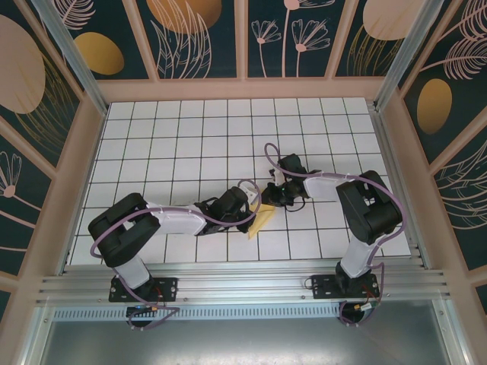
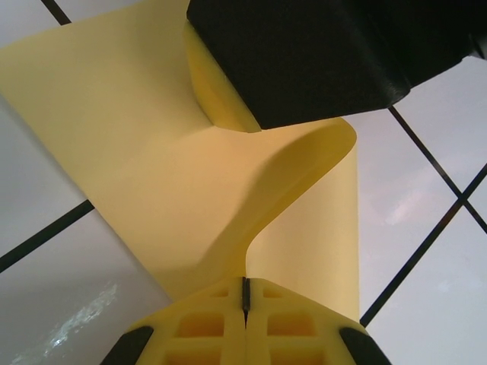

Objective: Fold a paper plane with a square sheet of paper (pick it up from the middle)
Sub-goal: Third fold the triangle at the center of the table.

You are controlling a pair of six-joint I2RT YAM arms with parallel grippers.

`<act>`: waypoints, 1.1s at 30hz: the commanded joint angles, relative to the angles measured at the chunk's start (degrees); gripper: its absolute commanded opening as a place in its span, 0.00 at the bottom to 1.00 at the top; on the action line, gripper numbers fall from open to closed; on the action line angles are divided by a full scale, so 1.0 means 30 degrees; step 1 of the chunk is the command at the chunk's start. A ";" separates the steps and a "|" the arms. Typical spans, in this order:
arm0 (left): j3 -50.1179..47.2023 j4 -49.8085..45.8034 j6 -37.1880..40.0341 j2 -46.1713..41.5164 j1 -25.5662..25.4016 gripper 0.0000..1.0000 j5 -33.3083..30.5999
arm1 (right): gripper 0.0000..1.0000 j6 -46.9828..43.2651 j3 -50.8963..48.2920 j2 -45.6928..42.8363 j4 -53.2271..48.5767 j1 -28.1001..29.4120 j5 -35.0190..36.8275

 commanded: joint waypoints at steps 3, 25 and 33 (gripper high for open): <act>-0.0170 0.0274 -0.0285 0.0192 0.0099 0.02 -0.0263 | 0.14 0.0068 -0.0377 0.0536 -0.0559 0.0348 0.0445; -0.0178 0.0296 -0.0410 0.0987 0.0098 0.03 -0.0551 | 0.15 0.0134 -0.0343 0.0568 -0.0554 0.0355 0.0445; -0.0346 0.0396 -0.0622 0.0821 0.0098 0.03 -0.0284 | 0.16 0.0105 -0.0218 0.0463 -0.0722 0.0362 0.0560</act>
